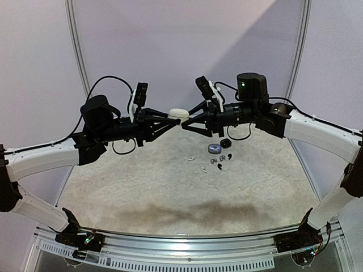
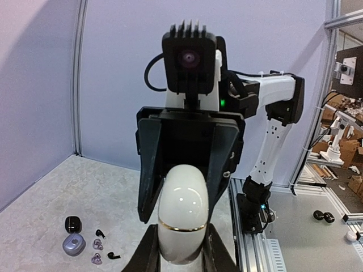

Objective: Insert the wireless bluetooth earbuds into the charging case
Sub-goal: Pass from the left arm to the right

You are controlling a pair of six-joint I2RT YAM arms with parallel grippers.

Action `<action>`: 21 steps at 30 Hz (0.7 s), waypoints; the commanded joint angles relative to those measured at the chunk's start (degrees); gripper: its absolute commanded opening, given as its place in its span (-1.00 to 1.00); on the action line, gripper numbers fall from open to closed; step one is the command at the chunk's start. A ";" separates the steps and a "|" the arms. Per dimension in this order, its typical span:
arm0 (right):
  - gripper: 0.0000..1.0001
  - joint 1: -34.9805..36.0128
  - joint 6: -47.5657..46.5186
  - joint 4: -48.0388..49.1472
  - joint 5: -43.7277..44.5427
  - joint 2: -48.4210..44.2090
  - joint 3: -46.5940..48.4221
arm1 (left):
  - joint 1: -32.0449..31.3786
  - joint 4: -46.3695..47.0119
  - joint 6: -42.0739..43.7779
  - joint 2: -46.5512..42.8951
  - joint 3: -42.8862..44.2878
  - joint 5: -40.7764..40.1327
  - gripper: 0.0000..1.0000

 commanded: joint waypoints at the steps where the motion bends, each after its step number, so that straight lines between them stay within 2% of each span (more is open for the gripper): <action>1: -0.33 -0.01 2.02 3.16 -2.75 0.15 1.13 | 0.53 2.14 -1.14 0.65 -0.78 0.98 -1.00; 4: -0.49 0.01 2.02 1.86 -4.59 0.61 2.02 | 0.53 2.00 -1.23 0.94 -0.68 1.10 -1.00; 8: -0.84 -0.02 2.02 -1.02 -6.00 2.17 3.86 | 0.53 1.57 -1.24 0.94 -0.65 1.06 -1.00; 11: -1.00 -0.05 2.02 -2.05 -5.70 2.26 4.07 | 0.46 0.88 -0.99 0.58 -1.04 -0.37 -0.98; 13: -1.00 -0.05 1.07 -3.67 -4.29 1.64 4.19 | 0.53 0.24 0.60 0.06 -1.57 -0.81 -0.30; 14: -1.00 -0.06 0.22 -4.88 -3.33 1.23 4.40 | 0.53 -0.33 1.94 -0.23 -1.75 -0.73 -0.09; 15: -1.00 0.00 -0.54 -6.51 -2.61 0.89 4.78 | 0.53 -1.16 3.13 -0.37 -1.85 -0.57 0.02; 18: -1.00 -0.03 -4.14 -10.83 -0.96 0.38 5.84 | 0.53 -2.82 4.84 -0.58 -1.92 0.83 0.20; 21: -1.00 0.08 -7.41 -14.88 0.08 0.15 7.07 | 0.45 -3.56 6.85 -0.26 -1.42 3.06 0.15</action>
